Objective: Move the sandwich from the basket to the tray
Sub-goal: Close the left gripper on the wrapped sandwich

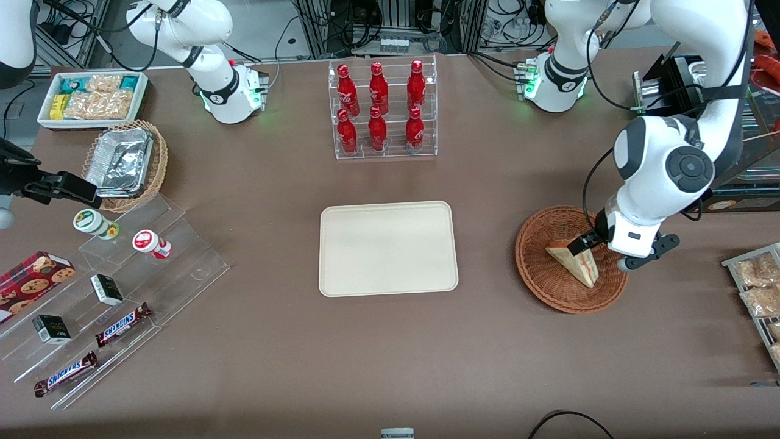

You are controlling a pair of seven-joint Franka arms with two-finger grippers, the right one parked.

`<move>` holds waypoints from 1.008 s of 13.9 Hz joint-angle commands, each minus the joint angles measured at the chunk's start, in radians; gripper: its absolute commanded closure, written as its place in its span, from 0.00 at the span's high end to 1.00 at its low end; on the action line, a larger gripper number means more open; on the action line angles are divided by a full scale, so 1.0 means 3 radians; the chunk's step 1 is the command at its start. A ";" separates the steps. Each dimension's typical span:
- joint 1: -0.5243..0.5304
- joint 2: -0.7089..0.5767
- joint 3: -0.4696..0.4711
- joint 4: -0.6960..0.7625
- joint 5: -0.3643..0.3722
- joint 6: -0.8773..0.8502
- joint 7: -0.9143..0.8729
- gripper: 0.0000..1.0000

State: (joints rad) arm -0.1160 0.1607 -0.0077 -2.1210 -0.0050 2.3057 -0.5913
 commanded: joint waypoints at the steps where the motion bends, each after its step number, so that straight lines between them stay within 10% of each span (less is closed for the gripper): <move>1: -0.0012 0.0001 0.0031 -0.0160 0.0063 0.0249 -0.0090 1.00; 12: -0.0002 0.0390 0.0036 -0.0232 0.0063 0.0710 -0.0090 0.98; 14: -0.0007 0.0436 0.0036 -0.0232 0.0063 0.0715 -0.0090 0.72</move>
State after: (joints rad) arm -0.1148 0.2817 -0.0003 -2.1828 -0.0050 2.4953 -0.5943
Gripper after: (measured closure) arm 0.040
